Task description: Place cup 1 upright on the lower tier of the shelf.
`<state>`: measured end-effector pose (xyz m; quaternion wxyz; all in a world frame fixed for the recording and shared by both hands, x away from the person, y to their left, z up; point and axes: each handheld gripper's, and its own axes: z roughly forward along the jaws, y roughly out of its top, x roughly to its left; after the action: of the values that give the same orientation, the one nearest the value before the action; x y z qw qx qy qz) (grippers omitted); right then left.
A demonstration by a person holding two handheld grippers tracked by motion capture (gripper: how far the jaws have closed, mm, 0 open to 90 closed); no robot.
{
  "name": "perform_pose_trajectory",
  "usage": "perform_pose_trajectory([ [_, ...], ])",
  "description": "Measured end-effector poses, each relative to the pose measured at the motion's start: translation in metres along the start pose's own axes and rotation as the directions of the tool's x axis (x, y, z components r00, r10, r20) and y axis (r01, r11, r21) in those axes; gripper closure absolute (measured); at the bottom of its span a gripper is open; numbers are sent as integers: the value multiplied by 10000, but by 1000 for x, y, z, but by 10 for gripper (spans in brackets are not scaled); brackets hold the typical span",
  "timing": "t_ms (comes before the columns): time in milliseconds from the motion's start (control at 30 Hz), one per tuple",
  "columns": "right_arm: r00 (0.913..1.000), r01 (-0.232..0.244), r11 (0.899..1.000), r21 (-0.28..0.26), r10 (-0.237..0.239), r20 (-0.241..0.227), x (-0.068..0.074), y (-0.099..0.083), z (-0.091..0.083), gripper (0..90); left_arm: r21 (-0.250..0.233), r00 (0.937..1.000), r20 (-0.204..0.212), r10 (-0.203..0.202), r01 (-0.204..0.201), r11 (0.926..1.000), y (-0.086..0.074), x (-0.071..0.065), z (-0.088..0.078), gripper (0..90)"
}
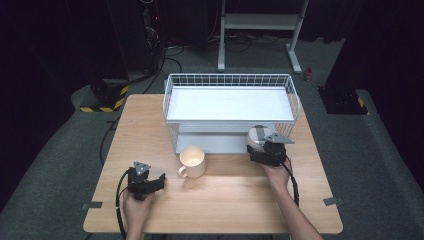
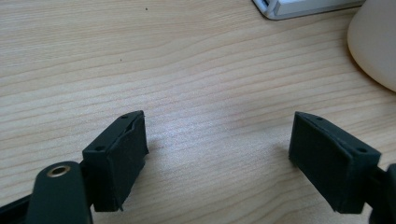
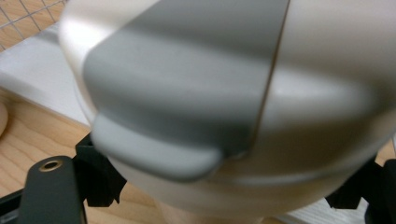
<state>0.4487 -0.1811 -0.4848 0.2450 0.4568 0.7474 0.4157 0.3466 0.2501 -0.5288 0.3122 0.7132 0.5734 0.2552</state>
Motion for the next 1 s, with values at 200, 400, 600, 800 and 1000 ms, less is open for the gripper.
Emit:
perform_pose_trajectory([
  [200,10000,8,10000,-88,-7,79,1,-1,4,183,3,10000,-3,9,-9,10000,0,0,0,194],
  [400,9999,1,9999,-164,1,108,0,0,7,184,-7,10000,32,19,-19,10000,0,-1,0,193],
  [600,9998,-28,10000,-87,30,190,-2,5,13,183,-21,10000,25,14,-14,10000,0,-1,0,194],
  [800,9998,-92,9997,-217,95,174,-4,6,19,183,6,10000,36,52,-52,10000,0,0,0,194],
  [1000,9995,-145,9996,-238,152,293,-3,6,19,181,3,10000,44,49,-49,10000,0,0,0,194],
])
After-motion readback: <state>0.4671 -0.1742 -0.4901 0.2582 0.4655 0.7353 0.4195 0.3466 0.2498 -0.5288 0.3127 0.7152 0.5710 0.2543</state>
